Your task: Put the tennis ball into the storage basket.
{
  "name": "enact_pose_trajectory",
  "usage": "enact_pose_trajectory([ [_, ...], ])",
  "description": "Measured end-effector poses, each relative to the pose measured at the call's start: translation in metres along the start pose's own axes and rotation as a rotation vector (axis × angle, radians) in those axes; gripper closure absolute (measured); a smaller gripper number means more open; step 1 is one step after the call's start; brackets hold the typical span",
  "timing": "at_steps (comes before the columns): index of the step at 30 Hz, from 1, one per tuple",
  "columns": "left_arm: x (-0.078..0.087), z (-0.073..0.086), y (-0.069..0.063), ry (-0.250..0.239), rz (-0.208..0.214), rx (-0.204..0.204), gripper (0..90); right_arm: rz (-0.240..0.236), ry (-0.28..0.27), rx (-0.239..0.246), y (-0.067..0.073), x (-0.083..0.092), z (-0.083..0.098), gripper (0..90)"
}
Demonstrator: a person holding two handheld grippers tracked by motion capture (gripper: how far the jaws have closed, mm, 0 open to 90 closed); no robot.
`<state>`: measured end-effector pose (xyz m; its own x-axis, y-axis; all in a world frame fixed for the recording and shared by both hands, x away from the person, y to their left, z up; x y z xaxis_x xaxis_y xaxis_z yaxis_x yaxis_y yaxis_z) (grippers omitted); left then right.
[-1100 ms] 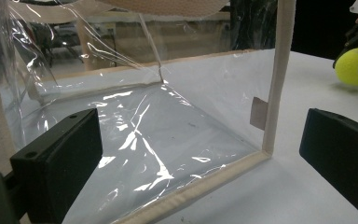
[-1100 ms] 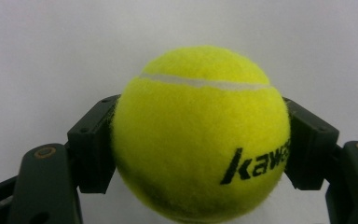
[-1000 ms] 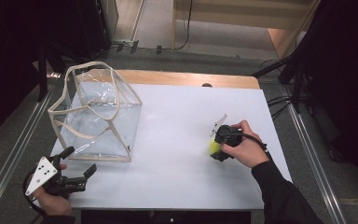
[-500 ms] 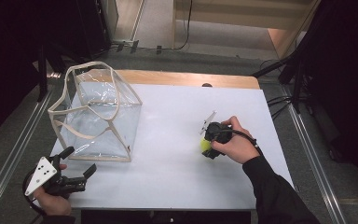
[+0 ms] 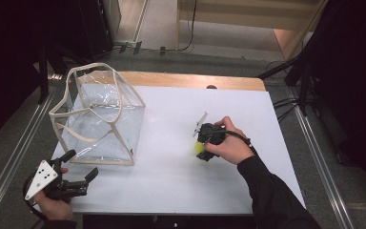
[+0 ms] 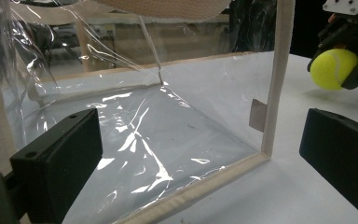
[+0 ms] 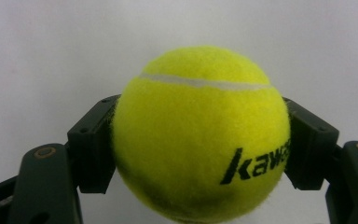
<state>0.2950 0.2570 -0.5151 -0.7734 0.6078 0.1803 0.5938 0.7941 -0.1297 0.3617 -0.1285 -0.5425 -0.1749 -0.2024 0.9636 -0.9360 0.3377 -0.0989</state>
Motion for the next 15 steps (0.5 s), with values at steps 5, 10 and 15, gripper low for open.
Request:
enact_pose_trajectory([
  [5, 0.0, 0.0, 0.0, 0.0, 0.001, -0.002, 0.0, -0.004, -0.001, 0.012, 0.001, -0.002, -0.008, 23.2],
  [10, 0.0, 0.0, 0.0, 0.0, 0.001, -0.002, 0.0, -0.01, -0.009, 0.023, 0.003, -0.005, -0.016, 23.2],
  [15, -0.001, 0.0, 0.0, -0.002, 0.001, -0.002, 0.0, -0.012, -0.015, 0.034, 0.004, -0.005, -0.024, 23.2],
])
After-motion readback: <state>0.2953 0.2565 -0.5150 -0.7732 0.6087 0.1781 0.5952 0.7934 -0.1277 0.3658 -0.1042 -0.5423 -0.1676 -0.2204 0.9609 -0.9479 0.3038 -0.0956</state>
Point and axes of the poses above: each handheld gripper's, and its own axes: x roughly backward along the jaws, z roughly out of its underside, y roughly to its left, the point moved 9 cm from there along -x, roughly forward along the jaws, and after that the axes turned 7 degrees about x, right-handed, at the moved point
